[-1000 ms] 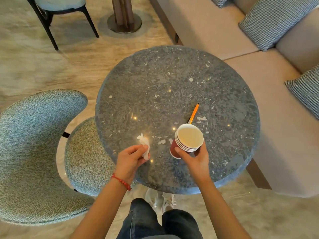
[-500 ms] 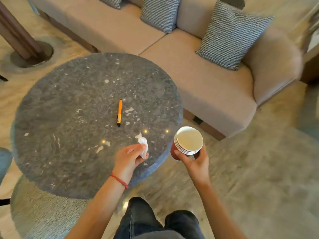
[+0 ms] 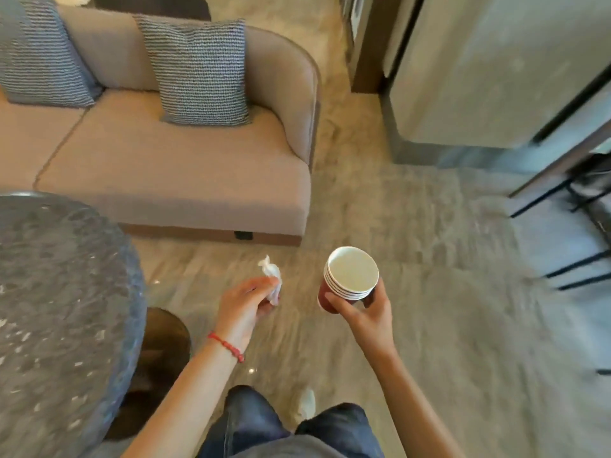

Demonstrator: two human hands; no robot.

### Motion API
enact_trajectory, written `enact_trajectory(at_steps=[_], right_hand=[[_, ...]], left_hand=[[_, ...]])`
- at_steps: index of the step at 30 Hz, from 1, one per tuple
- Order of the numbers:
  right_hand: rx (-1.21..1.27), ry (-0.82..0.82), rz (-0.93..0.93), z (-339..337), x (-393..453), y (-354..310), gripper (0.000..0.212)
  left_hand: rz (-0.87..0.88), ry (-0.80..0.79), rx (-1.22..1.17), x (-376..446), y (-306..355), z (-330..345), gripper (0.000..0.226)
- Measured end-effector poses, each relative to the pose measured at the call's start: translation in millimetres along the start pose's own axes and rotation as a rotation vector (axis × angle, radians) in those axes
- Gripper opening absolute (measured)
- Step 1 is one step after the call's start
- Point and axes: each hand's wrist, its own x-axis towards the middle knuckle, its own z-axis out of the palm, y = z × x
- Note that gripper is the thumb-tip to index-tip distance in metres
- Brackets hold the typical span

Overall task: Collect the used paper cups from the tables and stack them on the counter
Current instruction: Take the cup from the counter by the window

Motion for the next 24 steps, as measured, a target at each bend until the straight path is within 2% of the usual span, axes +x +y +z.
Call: enact_trajectory(at_steps=[8, 14, 20, 24], right_hand=[[0.061, 0.353, 0.034, -89, 4, 8, 0.056], [0.086, 0.619, 0.036, -128, 10, 12, 0.057], [0.111, 0.944, 0.056, -161, 22, 5, 0.055], [0.129, 1.101, 0.058, -181, 31, -1, 0.054]], left_hand=[[-0.073, -0.291, 0.199, 22, 1, 115, 0.034], [-0.139, -0.492, 0.307, 50, -3, 195, 0.011], [-0.199, -0.762, 0.434, 73, 0, 276, 0.021], [-0.251, -0.894, 0.479, 78, -4, 327, 0.015]])
